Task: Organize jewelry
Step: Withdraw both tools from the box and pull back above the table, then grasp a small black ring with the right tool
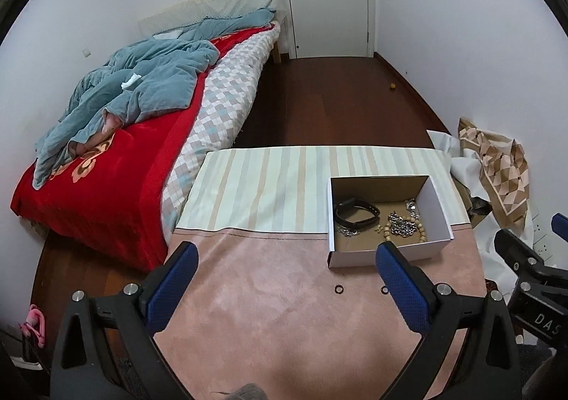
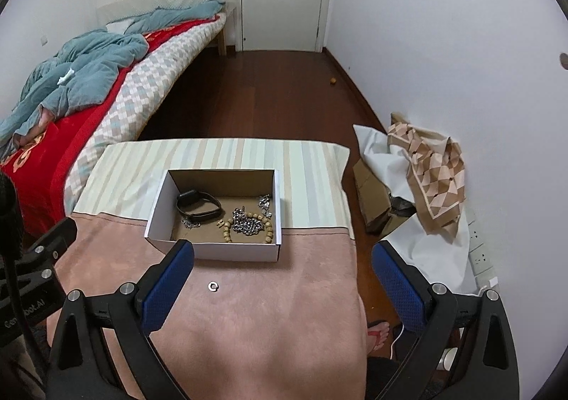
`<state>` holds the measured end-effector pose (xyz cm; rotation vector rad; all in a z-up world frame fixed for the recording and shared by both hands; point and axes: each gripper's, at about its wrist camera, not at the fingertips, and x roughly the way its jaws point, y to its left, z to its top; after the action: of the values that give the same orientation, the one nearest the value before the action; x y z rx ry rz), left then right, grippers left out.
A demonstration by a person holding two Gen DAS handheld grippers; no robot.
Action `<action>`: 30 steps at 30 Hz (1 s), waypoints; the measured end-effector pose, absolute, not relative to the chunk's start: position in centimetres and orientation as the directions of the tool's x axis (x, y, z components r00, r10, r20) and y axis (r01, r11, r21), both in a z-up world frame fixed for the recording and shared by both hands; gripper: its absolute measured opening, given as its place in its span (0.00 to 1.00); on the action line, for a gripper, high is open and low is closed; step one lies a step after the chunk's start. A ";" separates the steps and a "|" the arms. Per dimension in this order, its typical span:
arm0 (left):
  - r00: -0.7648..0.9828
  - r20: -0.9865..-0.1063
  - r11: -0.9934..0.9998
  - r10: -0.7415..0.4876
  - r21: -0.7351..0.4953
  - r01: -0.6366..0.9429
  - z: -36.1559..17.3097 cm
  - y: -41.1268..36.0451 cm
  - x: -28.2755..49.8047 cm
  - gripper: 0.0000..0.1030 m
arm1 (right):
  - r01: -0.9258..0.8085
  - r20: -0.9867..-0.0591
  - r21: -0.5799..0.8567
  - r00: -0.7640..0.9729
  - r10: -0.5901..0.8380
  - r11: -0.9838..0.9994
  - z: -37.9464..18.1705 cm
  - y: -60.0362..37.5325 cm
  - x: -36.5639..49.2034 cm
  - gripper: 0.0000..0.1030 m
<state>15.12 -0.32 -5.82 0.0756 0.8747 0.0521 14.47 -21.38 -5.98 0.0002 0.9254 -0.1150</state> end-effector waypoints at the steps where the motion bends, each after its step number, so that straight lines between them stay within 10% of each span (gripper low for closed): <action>1: 0.646 -0.760 0.996 0.073 0.083 -0.014 -5.6 -0.3 14.7 0.99 | 0.103 -0.793 -0.043 0.601 -0.096 0.994 -5.6 -21.4 14.0 0.98; 16: 0.686 -0.715 0.990 0.138 0.095 -0.100 -5.1 0.6 13.0 0.99 | 0.111 -0.786 -0.022 0.612 -0.086 0.994 -5.1 -21.4 12.3 0.98; 24: 0.571 -0.769 0.957 0.288 0.201 -0.211 -11.9 3.6 14.9 0.99 | 0.068 -0.857 0.078 0.514 0.033 0.995 -13.8 -20.0 14.4 0.98; 30: 0.454 -0.820 0.935 0.349 0.270 -0.231 -17.5 5.3 16.1 0.99 | 0.014 -0.898 0.125 0.426 0.107 0.992 -21.9 -17.4 16.5 0.69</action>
<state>16.10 5.33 -17.51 0.1263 1.0402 0.3588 16.45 -17.42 -21.89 0.1196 1.1295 0.0580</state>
